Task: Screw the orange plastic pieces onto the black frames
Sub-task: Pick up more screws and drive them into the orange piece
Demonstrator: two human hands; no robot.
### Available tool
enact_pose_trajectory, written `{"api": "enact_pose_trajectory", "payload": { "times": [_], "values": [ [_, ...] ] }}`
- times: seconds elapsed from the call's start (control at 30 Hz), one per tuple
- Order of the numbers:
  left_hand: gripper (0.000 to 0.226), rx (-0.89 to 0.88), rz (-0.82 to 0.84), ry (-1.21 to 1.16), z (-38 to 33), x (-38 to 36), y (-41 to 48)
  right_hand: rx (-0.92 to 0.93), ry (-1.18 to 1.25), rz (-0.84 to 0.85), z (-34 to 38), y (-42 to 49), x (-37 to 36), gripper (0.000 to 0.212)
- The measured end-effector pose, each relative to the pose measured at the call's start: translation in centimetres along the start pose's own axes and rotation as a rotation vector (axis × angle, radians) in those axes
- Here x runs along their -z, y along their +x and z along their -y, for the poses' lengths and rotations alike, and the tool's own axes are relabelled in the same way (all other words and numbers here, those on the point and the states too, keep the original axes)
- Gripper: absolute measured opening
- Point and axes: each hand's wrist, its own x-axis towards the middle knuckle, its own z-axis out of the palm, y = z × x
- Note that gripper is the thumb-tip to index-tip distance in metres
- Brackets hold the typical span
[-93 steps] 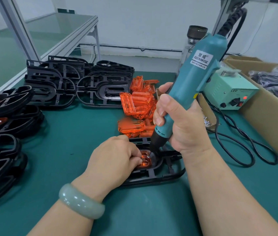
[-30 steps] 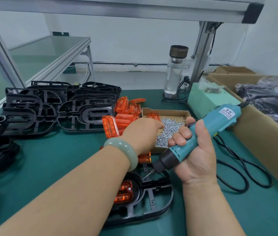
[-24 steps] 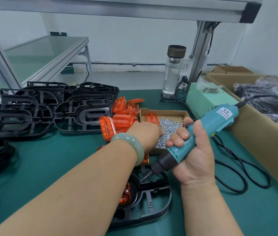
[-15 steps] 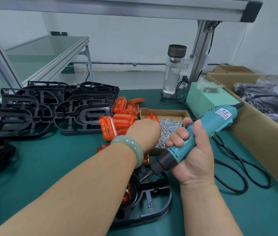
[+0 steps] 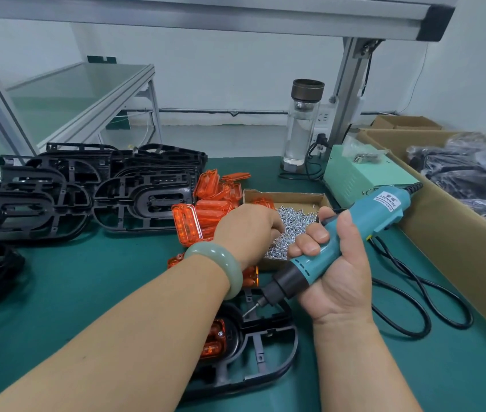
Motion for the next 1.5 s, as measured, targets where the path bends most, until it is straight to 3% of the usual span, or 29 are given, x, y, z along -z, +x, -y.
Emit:
{"api": "enact_pose_trajectory", "payload": {
  "times": [0.37, 0.53, 0.7, 0.93, 1.5],
  "values": [
    [0.021, 0.133, -0.067, -0.358, 0.3, 0.0, 0.4, -0.009, 0.004, -0.013, 0.1, 0.1, 0.1, 0.021],
    [0.015, 0.188, -0.171, -0.498, 0.2, 0.1, 0.2, -0.011, -0.003, -0.004, 0.1, 0.1, 0.2, 0.022],
    [0.021, 0.310, -0.279, -0.798, 0.1, 1.2, -0.8, -0.019, 0.001, 0.003, 0.0, 0.0, 0.3, 0.021],
    [0.013, 0.407, -0.310, -1.173, 0.8, 3.2, -4.7, -0.021, 0.013, -0.009, -0.2, 0.0, 0.1, 0.020],
    [0.024, 0.559, -0.369, -1.453, 2.9, 2.3, -15.2, 0.054, 0.088, -0.158, -1.2, -0.2, -0.5, 0.020]
  ]
}}
